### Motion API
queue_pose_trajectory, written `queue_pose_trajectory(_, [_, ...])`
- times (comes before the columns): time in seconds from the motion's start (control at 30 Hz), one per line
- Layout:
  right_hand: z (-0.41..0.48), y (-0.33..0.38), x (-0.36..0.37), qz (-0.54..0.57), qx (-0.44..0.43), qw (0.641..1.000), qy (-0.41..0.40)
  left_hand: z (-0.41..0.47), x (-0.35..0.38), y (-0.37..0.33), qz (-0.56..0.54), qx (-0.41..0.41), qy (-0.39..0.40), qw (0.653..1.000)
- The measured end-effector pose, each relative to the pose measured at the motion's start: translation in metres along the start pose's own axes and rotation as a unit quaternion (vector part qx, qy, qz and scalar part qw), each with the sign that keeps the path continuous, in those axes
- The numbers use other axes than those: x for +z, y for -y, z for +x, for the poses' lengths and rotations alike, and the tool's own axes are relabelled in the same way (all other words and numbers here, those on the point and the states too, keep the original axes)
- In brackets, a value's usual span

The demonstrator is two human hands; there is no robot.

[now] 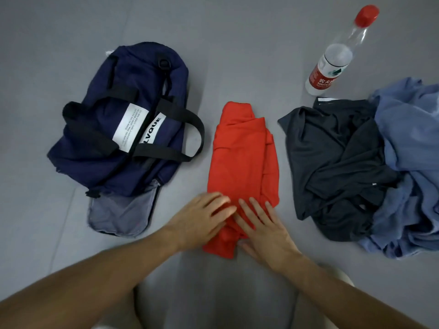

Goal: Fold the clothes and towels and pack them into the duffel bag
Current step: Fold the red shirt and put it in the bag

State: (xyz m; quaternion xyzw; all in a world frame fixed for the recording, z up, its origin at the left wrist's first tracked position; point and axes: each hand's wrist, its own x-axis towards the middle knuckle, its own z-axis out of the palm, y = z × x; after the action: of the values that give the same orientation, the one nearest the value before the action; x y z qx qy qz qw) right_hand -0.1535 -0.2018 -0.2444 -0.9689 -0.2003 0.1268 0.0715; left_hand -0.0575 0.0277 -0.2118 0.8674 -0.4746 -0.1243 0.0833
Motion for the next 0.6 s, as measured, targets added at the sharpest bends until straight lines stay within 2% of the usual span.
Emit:
queue_pose_trajectory(0.1, [-0.020, -0.005, 0.007, -0.011, -0.055, 0.998, -0.008, -0.040, 0.013, -0.006, -0.011, 0.011, 0.078, 0.997])
queue_pose_trajectory(0.13, [-0.023, -0.007, 0.009, -0.013, -0.056, 0.998, -0.014, -0.043, 0.018, -0.004, -0.005, 0.010, 0.079, 0.997])
queue_pose_trajectory(0.3, [-0.010, -0.011, 0.002, -0.003, -0.027, 0.995, -0.093, -0.019, 0.021, 0.002, -0.023, -0.054, 0.034, 0.998])
queue_pose_trajectory(0.43, [-0.003, -0.013, 0.000, 0.001, -0.025, 0.993, -0.117, 0.005, 0.014, 0.001, -0.031, -0.078, -0.026, 0.996])
queue_pose_trajectory(0.53, [0.009, -0.011, -0.006, 0.049, 0.014, 0.990, -0.132, 0.019, 0.003, -0.003, -0.087, -0.148, -0.025, 0.985])
queue_pose_trajectory(0.6, [0.020, -0.008, -0.021, 0.121, 0.067, 0.983, -0.123, 0.026, -0.010, -0.001, -0.168, -0.207, 0.001, 0.964])
